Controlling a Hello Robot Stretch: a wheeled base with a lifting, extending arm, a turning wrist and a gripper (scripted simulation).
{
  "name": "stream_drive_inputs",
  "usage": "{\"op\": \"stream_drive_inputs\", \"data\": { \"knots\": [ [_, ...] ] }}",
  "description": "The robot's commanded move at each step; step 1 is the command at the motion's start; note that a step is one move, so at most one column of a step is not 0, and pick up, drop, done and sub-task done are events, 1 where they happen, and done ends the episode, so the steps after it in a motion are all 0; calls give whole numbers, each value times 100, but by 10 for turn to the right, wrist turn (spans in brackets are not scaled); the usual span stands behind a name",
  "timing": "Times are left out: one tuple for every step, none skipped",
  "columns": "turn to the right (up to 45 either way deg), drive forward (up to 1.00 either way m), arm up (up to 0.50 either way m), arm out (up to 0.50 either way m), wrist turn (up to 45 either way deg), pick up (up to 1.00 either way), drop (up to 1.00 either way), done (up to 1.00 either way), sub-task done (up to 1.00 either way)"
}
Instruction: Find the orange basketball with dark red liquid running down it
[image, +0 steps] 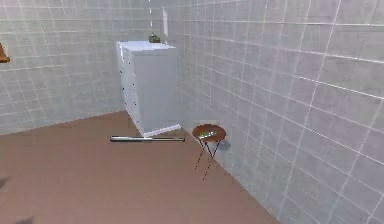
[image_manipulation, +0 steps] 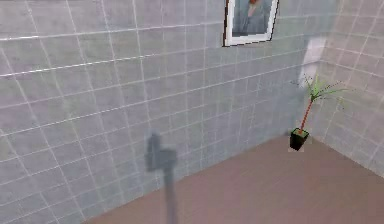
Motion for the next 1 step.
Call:
{"op": "stream_drive_inputs", "data": {
  "knots": [
    [-240,0,0,0,0,0,0,0,0]
  ]
}}
